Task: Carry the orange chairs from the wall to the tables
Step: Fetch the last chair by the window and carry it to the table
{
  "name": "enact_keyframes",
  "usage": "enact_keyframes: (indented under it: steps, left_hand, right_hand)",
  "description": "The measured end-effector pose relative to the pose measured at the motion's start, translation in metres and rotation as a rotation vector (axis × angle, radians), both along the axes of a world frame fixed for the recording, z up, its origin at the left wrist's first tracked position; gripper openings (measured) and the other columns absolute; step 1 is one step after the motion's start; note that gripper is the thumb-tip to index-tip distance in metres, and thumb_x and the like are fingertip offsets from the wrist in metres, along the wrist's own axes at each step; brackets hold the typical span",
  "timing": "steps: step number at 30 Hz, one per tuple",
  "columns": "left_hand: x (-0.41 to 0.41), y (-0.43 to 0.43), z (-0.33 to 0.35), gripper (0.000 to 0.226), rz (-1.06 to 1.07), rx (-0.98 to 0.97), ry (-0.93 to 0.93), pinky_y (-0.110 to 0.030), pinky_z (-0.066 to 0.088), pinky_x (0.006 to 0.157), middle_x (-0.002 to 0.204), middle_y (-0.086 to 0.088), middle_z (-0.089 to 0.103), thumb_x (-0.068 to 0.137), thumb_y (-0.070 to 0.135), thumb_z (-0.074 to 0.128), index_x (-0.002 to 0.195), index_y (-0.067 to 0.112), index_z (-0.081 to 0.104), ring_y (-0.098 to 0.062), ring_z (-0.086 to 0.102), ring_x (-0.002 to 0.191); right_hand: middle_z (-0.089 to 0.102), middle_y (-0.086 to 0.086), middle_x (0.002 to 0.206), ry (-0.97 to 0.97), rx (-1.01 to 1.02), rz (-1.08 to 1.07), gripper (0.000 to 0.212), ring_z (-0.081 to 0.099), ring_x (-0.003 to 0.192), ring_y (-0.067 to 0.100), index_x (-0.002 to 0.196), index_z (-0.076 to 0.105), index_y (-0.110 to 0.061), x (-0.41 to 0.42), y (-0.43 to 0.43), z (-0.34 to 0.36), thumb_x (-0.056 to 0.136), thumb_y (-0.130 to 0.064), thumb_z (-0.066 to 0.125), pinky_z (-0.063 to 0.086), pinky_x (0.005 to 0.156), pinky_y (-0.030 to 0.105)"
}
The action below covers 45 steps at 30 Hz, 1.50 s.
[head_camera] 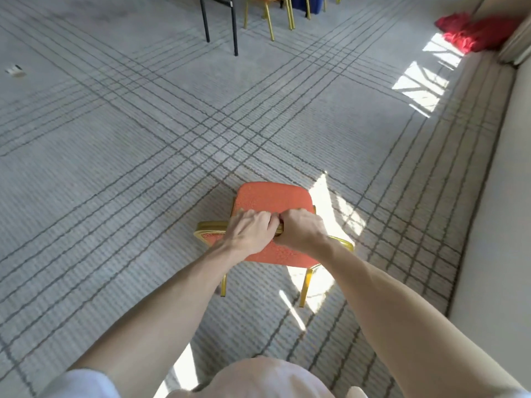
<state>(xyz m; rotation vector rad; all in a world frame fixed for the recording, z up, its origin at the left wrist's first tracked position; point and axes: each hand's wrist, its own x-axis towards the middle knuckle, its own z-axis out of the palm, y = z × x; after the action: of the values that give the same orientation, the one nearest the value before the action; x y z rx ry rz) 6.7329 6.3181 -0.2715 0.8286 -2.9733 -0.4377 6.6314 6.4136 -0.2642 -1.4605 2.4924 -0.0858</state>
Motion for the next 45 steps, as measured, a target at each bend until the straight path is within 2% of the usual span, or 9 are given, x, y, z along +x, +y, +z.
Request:
enact_keyframes:
  steps: [7,9,12,16,23,26,29,35,45]
  left_hand:
    - [-0.054,-0.052,-0.002,0.053,-0.01,-0.075,0.124,-0.039,0.046,0.084,0.064,-0.008,0.069,0.101,0.037,0.023,0.062,0.02,0.055,-0.023,0.057,0.052]
    - [-0.076,-0.073,0.0,0.056,-0.021,-0.059,0.166,-0.034,0.048,0.069,0.056,-0.004,0.064,0.099,0.041,0.019,0.058,0.021,0.051,-0.019,0.051,0.045]
    - [-0.106,-0.097,0.002,0.06,-0.028,-0.099,0.268,-0.028,0.034,0.051,0.049,-0.006,0.06,0.101,0.04,0.031,0.051,0.015,0.053,-0.025,0.056,0.043]
    - [-0.159,-0.14,0.016,0.061,-0.082,-0.076,0.292,-0.033,0.036,0.057,0.057,-0.009,0.066,0.101,0.043,0.032,0.058,0.011,0.061,-0.027,0.058,0.05]
    - [-0.26,-0.221,0.042,0.085,-0.126,-0.064,0.165,-0.033,0.025,0.061,0.084,-0.003,0.072,0.077,0.053,-0.004,0.103,0.018,0.069,-0.021,0.052,0.062]
    - [-0.295,-0.248,0.046,0.083,-0.074,-0.054,0.173,-0.033,0.025,0.06,0.081,-0.003,0.072,0.078,0.052,-0.003,0.1,0.017,0.07,-0.018,0.046,0.059]
    - [-0.321,-0.266,0.046,0.082,-0.107,-0.197,0.153,-0.032,0.019,0.054,0.078,-0.003,0.07,0.084,0.046,-0.004,0.101,0.016,0.07,-0.021,0.048,0.059]
    - [-0.374,-0.307,0.05,0.052,0.008,-0.063,0.252,-0.029,0.027,0.054,0.057,-0.005,0.064,0.097,0.041,0.034,0.054,0.016,0.048,-0.019,0.049,0.047]
    - [-0.503,-0.397,0.051,0.049,0.151,0.079,0.149,-0.033,0.034,0.067,0.078,-0.011,0.07,0.098,0.045,0.035,0.061,0.016,0.049,-0.026,0.057,0.067]
  right_hand:
    - [0.048,-0.01,0.053,0.133,-0.046,0.089,0.023,0.049,0.049,0.015,0.067,0.045,-0.028,-0.061,-0.048,0.015,0.081,-0.043,0.055,0.037,0.048,0.025]
    - [0.049,-0.009,0.054,0.139,-0.058,0.049,0.018,0.047,0.048,0.016,0.071,0.052,-0.026,-0.077,-0.064,0.023,0.083,-0.039,0.054,0.034,0.047,0.025]
    - [0.061,-0.003,0.066,0.171,-0.105,-0.023,0.02,0.053,0.055,0.023,0.09,0.064,-0.023,-0.101,-0.076,0.023,0.085,-0.04,0.055,0.034,0.052,0.027]
    - [0.066,0.001,0.066,0.17,-0.312,-0.172,0.021,0.062,0.06,0.029,0.084,0.062,-0.02,-0.141,-0.111,0.019,0.082,-0.04,0.057,0.043,0.053,0.03]
    - [0.064,-0.001,0.062,0.145,-0.385,-0.23,0.023,0.062,0.059,0.03,0.075,0.059,-0.022,-0.235,-0.189,0.039,0.08,-0.045,0.06,0.049,0.057,0.034]
    - [0.051,-0.01,0.058,0.117,-0.352,-0.266,0.022,0.053,0.056,0.023,0.069,0.049,-0.027,-0.267,-0.22,0.048,0.081,-0.041,0.06,0.038,0.058,0.028]
    - [0.054,-0.009,0.058,0.1,-0.32,-0.286,0.023,0.057,0.059,0.024,0.067,0.047,-0.027,-0.293,-0.243,0.052,0.076,-0.047,0.053,0.043,0.059,0.029]
    - [0.062,-0.005,0.067,0.083,-0.265,-0.301,0.027,0.063,0.072,0.027,0.067,0.045,-0.028,-0.351,-0.287,0.053,0.078,-0.049,0.057,0.041,0.063,0.029]
    - [0.07,0.004,0.091,0.041,-0.132,-0.165,0.031,0.064,0.09,0.029,0.099,0.066,-0.026,-0.482,-0.386,0.052,0.081,-0.05,0.06,0.05,0.075,0.036]
